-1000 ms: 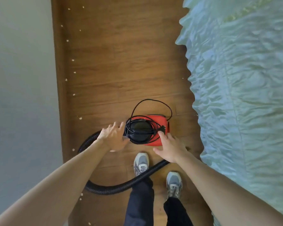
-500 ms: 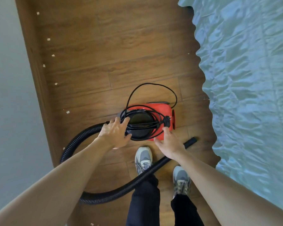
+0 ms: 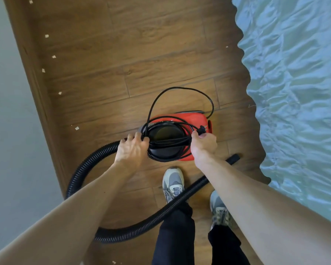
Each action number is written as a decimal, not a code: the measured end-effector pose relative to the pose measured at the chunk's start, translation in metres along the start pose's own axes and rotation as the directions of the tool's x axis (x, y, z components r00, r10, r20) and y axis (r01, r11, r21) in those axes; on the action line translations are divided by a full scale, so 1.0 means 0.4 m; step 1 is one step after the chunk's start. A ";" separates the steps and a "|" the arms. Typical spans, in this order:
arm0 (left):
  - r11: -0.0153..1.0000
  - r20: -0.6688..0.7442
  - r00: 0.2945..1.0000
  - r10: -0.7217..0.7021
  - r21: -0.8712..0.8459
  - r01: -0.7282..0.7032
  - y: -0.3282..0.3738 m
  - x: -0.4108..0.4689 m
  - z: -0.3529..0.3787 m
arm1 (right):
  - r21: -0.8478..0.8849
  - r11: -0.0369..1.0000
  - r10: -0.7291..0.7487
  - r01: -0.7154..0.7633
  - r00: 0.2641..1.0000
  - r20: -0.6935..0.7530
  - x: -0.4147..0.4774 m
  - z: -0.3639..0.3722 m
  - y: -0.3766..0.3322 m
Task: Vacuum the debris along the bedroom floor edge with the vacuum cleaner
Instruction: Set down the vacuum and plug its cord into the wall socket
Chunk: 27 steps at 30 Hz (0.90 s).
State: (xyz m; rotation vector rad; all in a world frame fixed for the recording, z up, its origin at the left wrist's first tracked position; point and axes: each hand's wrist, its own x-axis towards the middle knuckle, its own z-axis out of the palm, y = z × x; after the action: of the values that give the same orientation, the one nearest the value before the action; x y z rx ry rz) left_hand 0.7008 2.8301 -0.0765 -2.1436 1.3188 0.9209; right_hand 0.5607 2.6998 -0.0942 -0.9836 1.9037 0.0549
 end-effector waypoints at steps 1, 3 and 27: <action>1.000 -0.020 1.000 0.005 0.024 -0.005 -0.003 -0.004 0.002 | 0.011 1.000 -0.007 0.007 1.000 -0.005 -0.001 -0.002 -0.001; 0.998 -0.048 0.999 0.017 0.059 -0.014 -0.005 -0.015 -0.007 | 0.027 0.999 -0.037 0.037 0.999 -0.002 -0.006 -0.008 -0.010; 0.791 -0.462 0.884 0.079 -0.510 -0.337 0.085 -0.223 -0.727 | 0.214 0.828 -0.472 0.518 0.850 -0.235 -0.373 -0.487 -0.734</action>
State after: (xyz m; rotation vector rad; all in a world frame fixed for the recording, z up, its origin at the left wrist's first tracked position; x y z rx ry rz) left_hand 0.7297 2.6715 0.1837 -2.8324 1.6792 1.1024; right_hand 0.6420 2.5103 0.2281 -1.2947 1.6874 -0.6026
